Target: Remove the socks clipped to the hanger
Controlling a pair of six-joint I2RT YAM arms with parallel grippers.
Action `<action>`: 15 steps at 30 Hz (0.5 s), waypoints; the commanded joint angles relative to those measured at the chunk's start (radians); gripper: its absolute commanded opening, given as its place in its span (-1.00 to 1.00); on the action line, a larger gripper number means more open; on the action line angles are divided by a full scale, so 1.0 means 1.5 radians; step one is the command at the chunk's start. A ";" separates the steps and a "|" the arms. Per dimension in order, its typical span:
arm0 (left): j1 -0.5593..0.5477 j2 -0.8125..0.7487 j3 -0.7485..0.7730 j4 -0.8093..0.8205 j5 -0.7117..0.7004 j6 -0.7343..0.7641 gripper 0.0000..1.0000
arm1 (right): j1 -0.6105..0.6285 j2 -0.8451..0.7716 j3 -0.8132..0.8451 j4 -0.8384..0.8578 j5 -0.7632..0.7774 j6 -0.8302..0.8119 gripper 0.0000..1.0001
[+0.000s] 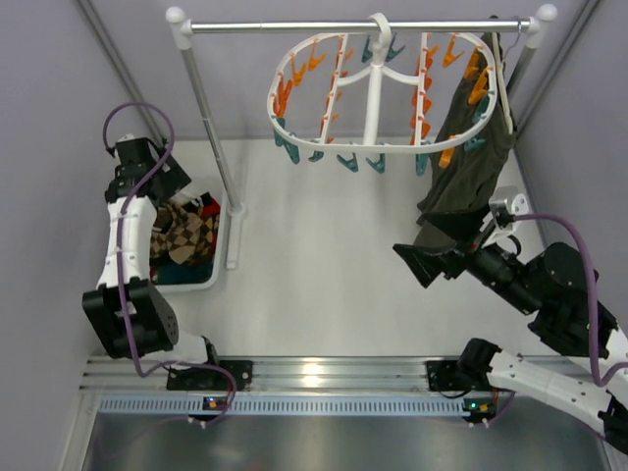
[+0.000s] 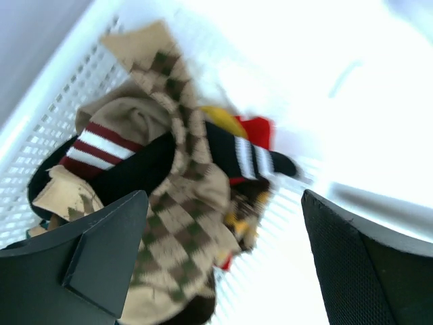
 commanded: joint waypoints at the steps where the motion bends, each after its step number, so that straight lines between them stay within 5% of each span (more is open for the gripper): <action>1: -0.036 -0.126 0.016 -0.017 0.043 0.041 0.97 | -0.004 0.012 0.000 -0.033 0.167 -0.009 0.99; 8: -0.160 -0.286 -0.052 -0.054 0.024 0.119 0.97 | -0.004 0.037 0.020 -0.143 0.423 0.009 0.99; 15: -0.206 -0.454 -0.105 -0.092 0.030 0.152 0.97 | -0.004 0.047 0.053 -0.248 0.529 0.015 0.99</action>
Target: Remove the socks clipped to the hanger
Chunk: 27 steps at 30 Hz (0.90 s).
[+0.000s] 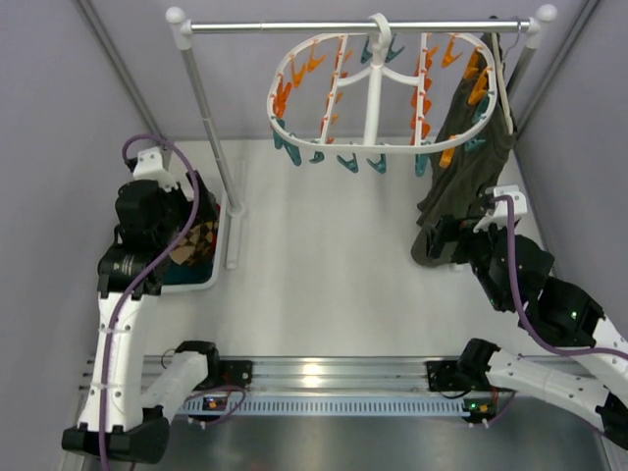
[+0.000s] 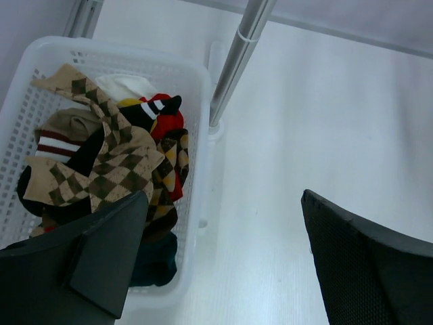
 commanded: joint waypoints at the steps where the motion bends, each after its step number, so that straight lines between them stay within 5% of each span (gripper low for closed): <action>1: -0.010 -0.072 -0.015 -0.041 -0.004 0.036 0.97 | -0.005 -0.003 0.048 -0.077 0.090 0.010 0.99; 9: -0.054 -0.201 -0.051 -0.086 -0.014 0.055 0.97 | -0.038 0.046 0.088 -0.182 0.120 0.024 0.99; 16: -0.108 -0.286 -0.078 -0.104 -0.027 0.071 0.97 | -0.226 0.025 0.102 -0.216 -0.026 -0.011 0.99; 27: -0.126 -0.338 -0.114 -0.110 -0.020 0.061 0.97 | -0.228 -0.084 0.095 -0.240 -0.027 -0.026 0.99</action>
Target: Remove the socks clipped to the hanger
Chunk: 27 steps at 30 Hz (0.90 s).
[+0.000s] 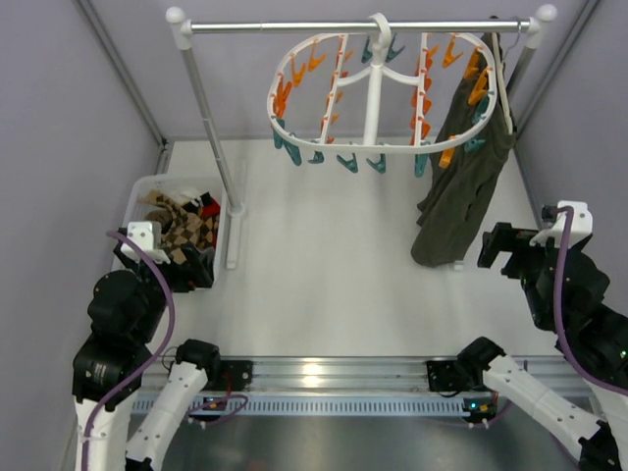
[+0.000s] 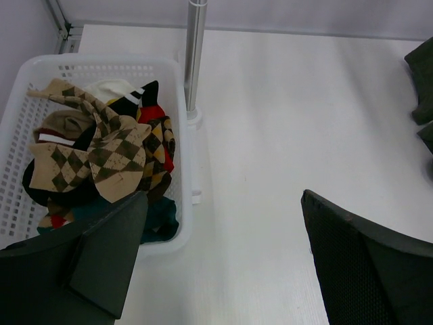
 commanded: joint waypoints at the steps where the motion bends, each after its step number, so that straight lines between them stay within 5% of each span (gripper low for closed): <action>1: -0.002 -0.011 -0.014 -0.003 -0.001 0.001 0.97 | -0.010 -0.021 0.016 -0.025 -0.009 -0.016 0.99; 27: -0.002 -0.032 -0.029 -0.002 -0.017 -0.006 0.97 | -0.010 -0.051 -0.018 -0.026 -0.033 -0.006 0.99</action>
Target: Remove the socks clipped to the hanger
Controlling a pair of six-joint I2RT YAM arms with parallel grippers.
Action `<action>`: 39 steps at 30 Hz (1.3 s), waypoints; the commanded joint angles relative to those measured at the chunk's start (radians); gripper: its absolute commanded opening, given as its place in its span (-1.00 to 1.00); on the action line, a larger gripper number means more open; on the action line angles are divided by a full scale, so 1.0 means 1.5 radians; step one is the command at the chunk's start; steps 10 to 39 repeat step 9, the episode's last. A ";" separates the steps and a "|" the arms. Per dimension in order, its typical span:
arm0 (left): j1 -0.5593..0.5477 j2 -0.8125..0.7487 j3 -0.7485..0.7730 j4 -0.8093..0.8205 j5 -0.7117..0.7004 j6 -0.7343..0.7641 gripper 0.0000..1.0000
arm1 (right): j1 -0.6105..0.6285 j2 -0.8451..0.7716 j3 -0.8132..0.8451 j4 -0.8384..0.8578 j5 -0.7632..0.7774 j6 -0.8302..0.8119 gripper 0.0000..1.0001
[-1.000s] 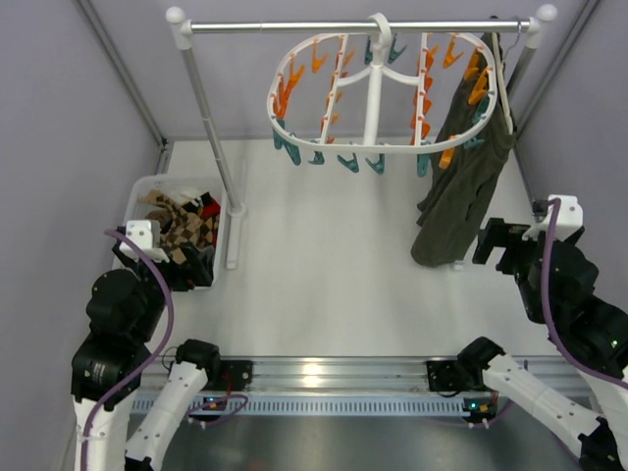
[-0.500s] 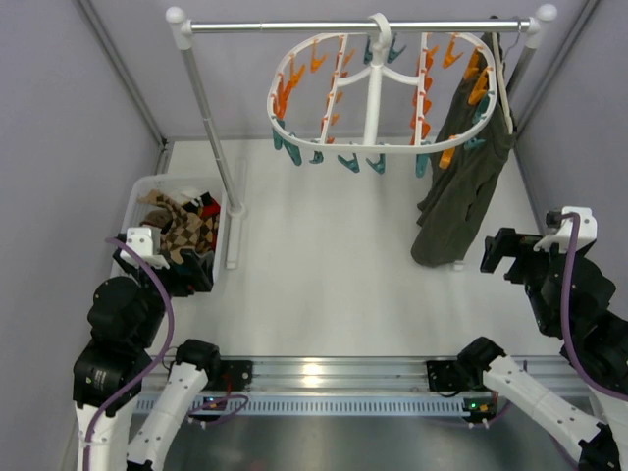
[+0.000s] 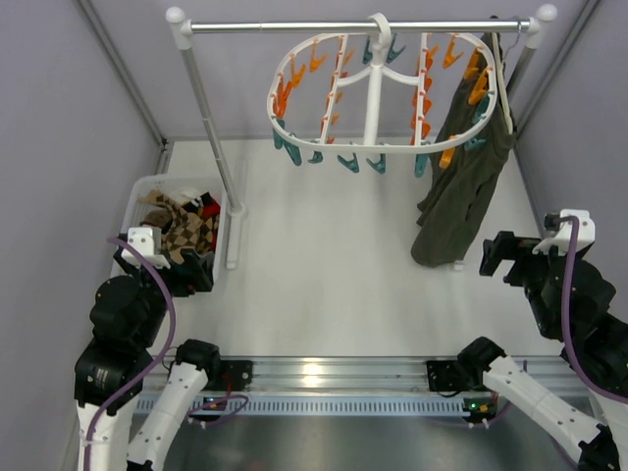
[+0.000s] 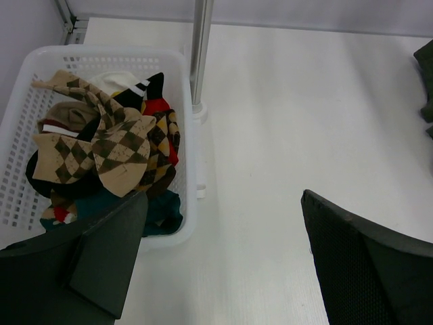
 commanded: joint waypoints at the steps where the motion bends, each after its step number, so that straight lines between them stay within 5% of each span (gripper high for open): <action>1: -0.002 -0.003 -0.003 0.006 -0.007 -0.005 0.97 | -0.010 -0.005 -0.010 0.001 -0.012 -0.006 0.99; 39: -0.002 -0.004 -0.002 0.005 -0.012 -0.007 0.97 | -0.009 -0.010 -0.011 0.007 -0.024 -0.007 0.99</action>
